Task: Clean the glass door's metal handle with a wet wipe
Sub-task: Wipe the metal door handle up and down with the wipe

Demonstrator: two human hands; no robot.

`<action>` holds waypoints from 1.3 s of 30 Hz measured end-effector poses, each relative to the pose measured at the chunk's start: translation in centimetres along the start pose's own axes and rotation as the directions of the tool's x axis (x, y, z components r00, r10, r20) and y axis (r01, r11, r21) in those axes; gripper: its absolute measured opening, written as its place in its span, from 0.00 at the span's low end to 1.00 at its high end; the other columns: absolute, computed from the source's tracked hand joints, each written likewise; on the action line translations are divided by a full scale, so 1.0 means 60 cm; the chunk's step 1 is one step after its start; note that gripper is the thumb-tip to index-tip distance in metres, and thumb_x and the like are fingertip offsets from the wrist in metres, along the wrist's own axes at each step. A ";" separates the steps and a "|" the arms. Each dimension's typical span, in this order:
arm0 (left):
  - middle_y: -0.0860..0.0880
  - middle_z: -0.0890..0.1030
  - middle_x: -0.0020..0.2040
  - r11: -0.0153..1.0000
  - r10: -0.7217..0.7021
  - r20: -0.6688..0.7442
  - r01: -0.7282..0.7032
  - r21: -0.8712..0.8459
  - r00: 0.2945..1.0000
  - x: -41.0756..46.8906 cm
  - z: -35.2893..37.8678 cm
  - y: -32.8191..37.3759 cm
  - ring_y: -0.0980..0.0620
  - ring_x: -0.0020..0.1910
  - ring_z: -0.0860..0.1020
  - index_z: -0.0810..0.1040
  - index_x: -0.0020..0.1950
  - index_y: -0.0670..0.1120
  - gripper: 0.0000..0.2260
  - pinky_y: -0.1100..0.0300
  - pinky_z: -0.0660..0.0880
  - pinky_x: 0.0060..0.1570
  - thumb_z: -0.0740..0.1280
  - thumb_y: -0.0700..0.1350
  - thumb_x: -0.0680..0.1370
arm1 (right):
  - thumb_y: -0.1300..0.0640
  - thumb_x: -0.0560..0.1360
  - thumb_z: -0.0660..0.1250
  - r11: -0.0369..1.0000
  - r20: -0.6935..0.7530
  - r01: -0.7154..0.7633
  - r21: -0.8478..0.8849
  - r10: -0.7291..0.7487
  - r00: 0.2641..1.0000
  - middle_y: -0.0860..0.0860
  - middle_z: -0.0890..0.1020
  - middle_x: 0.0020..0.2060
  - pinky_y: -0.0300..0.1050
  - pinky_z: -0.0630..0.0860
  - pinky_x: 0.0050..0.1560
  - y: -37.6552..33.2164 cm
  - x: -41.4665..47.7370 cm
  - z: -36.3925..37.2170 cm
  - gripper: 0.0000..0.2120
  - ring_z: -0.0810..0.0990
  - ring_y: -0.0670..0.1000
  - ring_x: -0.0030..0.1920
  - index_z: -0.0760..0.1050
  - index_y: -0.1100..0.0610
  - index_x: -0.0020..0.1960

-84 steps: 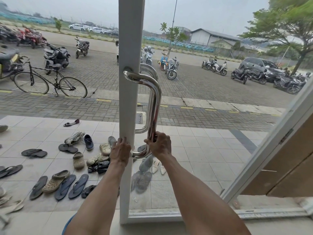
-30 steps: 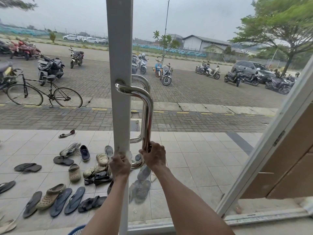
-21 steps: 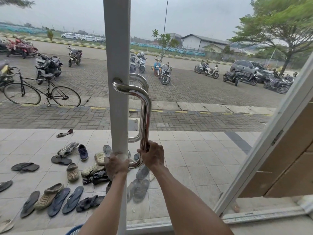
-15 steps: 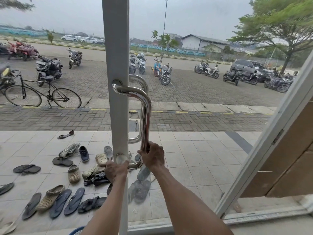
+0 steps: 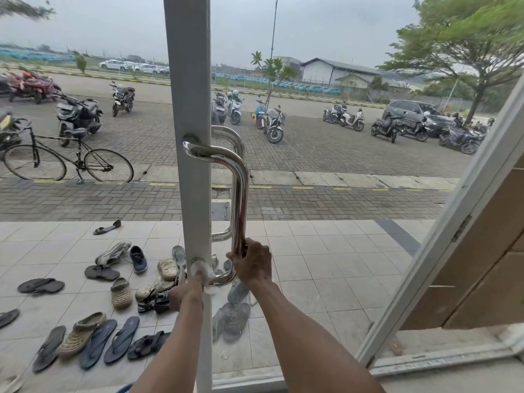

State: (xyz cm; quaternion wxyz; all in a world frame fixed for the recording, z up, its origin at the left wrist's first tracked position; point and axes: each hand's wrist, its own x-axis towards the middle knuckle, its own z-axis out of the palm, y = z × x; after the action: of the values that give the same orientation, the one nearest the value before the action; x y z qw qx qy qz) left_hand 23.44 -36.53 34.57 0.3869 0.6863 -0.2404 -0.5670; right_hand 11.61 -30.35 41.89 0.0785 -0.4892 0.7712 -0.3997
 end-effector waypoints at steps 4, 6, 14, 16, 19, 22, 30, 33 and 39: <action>0.40 0.77 0.29 0.995 -0.072 0.035 0.069 0.070 0.997 0.025 0.010 0.035 0.49 0.18 0.75 0.68 0.66 0.33 0.26 0.61 0.71 0.17 0.72 0.49 0.77 | 0.47 0.71 0.75 1.000 -0.011 0.019 0.001 -0.019 1.000 0.50 0.87 0.45 0.43 0.79 0.49 -0.001 -0.001 -0.001 0.13 0.86 0.52 0.46 0.83 0.54 0.50; 0.34 0.80 0.50 0.999 -0.022 0.052 0.020 0.043 0.998 0.030 0.018 0.051 0.41 0.40 0.85 0.68 0.67 0.34 0.24 0.61 0.79 0.34 0.72 0.43 0.76 | 0.47 0.71 0.75 1.000 -0.008 0.023 -0.007 -0.023 1.000 0.50 0.87 0.45 0.41 0.78 0.48 0.000 0.000 -0.001 0.13 0.86 0.52 0.46 0.83 0.54 0.50; 0.33 0.81 0.58 0.968 0.077 -0.029 -0.068 0.241 0.997 0.018 0.027 0.029 0.37 0.56 0.81 0.74 0.59 0.30 0.31 0.51 0.79 0.52 0.80 0.49 0.67 | 0.45 0.70 0.74 0.999 -0.002 0.005 -0.039 -0.005 1.000 0.50 0.87 0.46 0.42 0.77 0.49 0.003 0.008 0.002 0.15 0.85 0.53 0.48 0.82 0.54 0.51; 0.33 0.80 0.59 0.986 0.018 0.015 -0.020 0.167 1.000 0.020 0.032 0.008 0.39 0.55 0.82 0.72 0.63 0.30 0.34 0.48 0.80 0.54 0.80 0.50 0.67 | 0.45 0.70 0.74 0.999 -0.010 0.000 -0.049 0.000 1.000 0.50 0.87 0.46 0.43 0.78 0.50 0.001 0.006 0.002 0.15 0.85 0.54 0.49 0.82 0.54 0.51; 0.36 0.79 0.59 0.997 -0.050 0.125 0.041 0.070 0.991 0.022 0.036 0.002 0.41 0.51 0.82 0.72 0.66 0.32 0.31 0.47 0.80 0.54 0.77 0.48 0.71 | 0.46 0.71 0.74 0.998 -0.022 0.008 -0.057 -0.009 1.000 0.50 0.87 0.47 0.44 0.78 0.51 -0.001 0.004 0.002 0.14 0.85 0.54 0.50 0.82 0.54 0.51; 0.36 0.78 0.63 0.993 -0.002 0.147 -0.016 0.119 0.989 0.034 0.028 0.019 0.40 0.59 0.81 0.71 0.67 0.31 0.30 0.50 0.78 0.59 0.77 0.46 0.71 | 0.45 0.71 0.74 0.998 -0.013 0.009 -0.062 -0.010 1.000 0.50 0.87 0.47 0.43 0.76 0.52 -0.001 0.002 0.004 0.14 0.84 0.54 0.50 0.82 0.54 0.51; 0.34 0.82 0.55 0.934 0.180 -0.052 -0.154 0.322 0.982 0.008 0.033 0.040 0.38 0.54 0.82 0.78 0.55 0.31 0.20 0.54 0.77 0.44 0.78 0.41 0.70 | 0.47 0.72 0.73 0.995 0.010 0.034 -0.090 -0.033 0.999 0.53 0.87 0.48 0.47 0.79 0.51 0.007 0.013 0.008 0.15 0.84 0.57 0.51 0.80 0.55 0.54; 0.32 0.79 0.61 0.939 0.183 -0.067 -0.154 0.308 0.981 -0.012 0.038 0.018 0.37 0.60 0.79 0.73 0.63 0.31 0.29 0.51 0.77 0.55 0.78 0.44 0.70 | 0.50 0.76 0.69 0.994 0.019 -0.003 -0.107 0.005 1.000 0.55 0.85 0.50 0.50 0.78 0.52 -0.002 0.001 0.019 0.16 0.83 0.60 0.52 0.72 0.56 0.58; 0.32 0.82 0.55 0.891 0.307 -0.050 -0.268 0.368 0.951 -0.034 0.036 0.006 0.35 0.55 0.82 0.78 0.55 0.30 0.24 0.48 0.80 0.53 0.78 0.47 0.70 | 0.54 0.83 0.52 0.980 0.013 -0.201 -0.007 0.201 0.980 0.56 0.81 0.59 0.55 0.72 0.61 -0.025 -0.015 0.057 0.16 0.80 0.60 0.58 0.61 0.59 0.68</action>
State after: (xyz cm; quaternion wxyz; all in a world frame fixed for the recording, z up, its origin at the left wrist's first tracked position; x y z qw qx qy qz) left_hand 20.88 -35.74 35.94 0.3480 0.7310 -0.4170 -0.4131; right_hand 14.84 -31.78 40.39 0.1225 -0.4119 0.8171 -0.3843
